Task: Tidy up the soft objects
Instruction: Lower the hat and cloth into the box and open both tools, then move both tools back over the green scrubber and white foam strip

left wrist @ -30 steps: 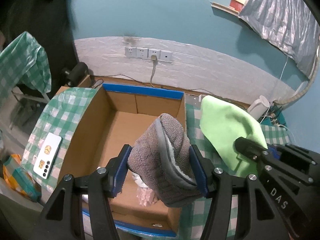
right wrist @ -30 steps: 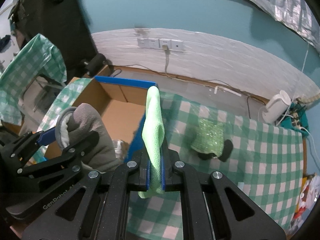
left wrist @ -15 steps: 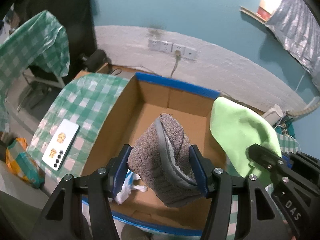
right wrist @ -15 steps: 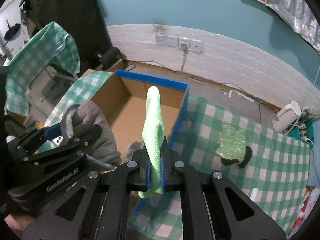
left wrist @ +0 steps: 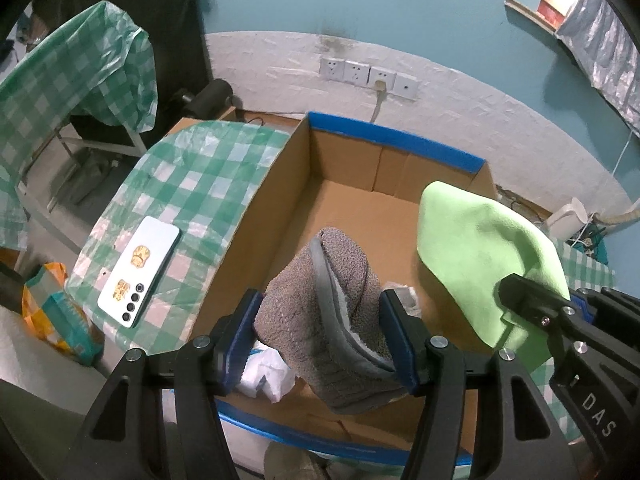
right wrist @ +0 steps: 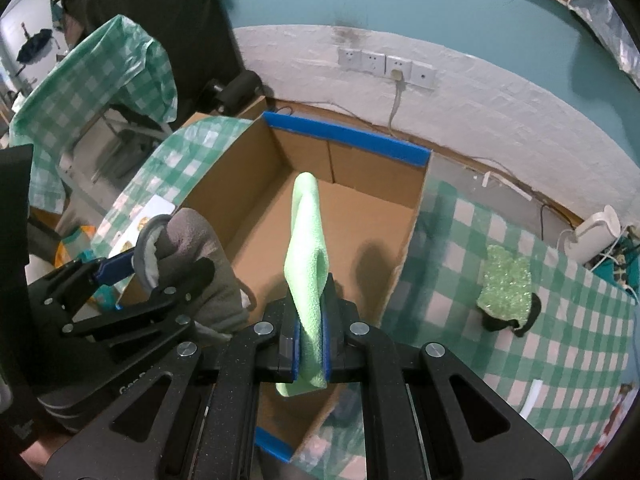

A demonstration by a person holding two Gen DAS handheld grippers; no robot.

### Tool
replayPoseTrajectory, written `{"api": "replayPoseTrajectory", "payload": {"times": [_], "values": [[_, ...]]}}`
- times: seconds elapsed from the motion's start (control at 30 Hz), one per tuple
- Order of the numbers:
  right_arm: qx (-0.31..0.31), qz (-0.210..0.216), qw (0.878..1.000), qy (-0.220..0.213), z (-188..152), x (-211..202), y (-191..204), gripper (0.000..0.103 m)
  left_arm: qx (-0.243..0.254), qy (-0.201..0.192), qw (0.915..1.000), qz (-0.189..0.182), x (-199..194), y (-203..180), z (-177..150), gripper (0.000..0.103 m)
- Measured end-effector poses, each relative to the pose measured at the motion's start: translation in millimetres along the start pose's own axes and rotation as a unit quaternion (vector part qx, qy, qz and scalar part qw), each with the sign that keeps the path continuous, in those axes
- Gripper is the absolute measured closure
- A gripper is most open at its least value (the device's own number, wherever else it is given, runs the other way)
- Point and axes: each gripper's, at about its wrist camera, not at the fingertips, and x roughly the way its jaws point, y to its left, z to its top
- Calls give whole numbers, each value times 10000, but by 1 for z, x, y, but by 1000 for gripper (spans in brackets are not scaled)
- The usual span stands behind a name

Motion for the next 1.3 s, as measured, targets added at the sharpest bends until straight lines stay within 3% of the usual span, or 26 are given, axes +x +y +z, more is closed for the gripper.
{"api": "replayPoseTrajectory", "payload": {"times": [0.07,0.23,0.33,1.3], "values": [[45,14,10000,37,-1,3,-1,92,-30,64,10000,33,3,1,-1,40],[122,-39,9999,61,-2,3,-5,64,7,35,10000,85,3,1,1,39],[143,-97,9998,33,-3,1,-8,52,50,-8,9999,94,1,-1,1,30],[753,-218,9969,-47,-13,-16,-59,47,227,-31,9997,-35,-6,-26,-2,29]]}}
